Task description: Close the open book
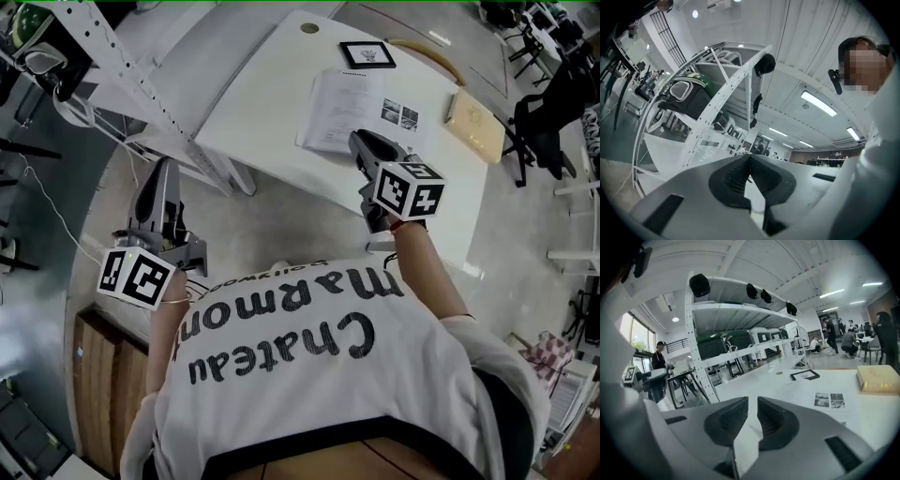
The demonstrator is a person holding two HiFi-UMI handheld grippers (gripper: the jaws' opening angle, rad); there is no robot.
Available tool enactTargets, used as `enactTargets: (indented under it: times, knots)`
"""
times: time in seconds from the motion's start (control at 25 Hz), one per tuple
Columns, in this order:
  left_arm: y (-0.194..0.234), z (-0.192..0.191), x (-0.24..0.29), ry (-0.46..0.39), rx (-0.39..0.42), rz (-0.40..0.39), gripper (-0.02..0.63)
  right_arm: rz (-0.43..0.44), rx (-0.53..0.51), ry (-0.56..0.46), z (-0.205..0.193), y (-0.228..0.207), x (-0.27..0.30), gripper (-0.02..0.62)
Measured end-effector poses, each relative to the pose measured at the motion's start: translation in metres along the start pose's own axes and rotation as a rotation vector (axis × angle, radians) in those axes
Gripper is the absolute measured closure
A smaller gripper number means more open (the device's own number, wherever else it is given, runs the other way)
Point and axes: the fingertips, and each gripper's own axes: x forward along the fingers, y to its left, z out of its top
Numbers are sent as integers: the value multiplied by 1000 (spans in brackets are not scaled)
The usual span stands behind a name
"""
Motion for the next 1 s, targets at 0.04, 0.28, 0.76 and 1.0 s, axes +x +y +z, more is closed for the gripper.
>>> enactTargets:
  times: [0.04, 0.28, 0.76, 1.0]
  knots:
    - [5, 1, 2, 0, -3, -3, 583, -13, -1, 21, -7, -2, 4, 545]
    - [21, -2, 8, 5, -27, -20, 583, -97, -68, 149, -41, -17, 22, 430]
    - [35, -10, -4, 8, -73, -3, 583, -123, -662, 502, -75, -20, 53, 350]
    - [37, -11, -13, -2, -78, 15, 583, -99, -848, 608, -93, -18, 66, 325]
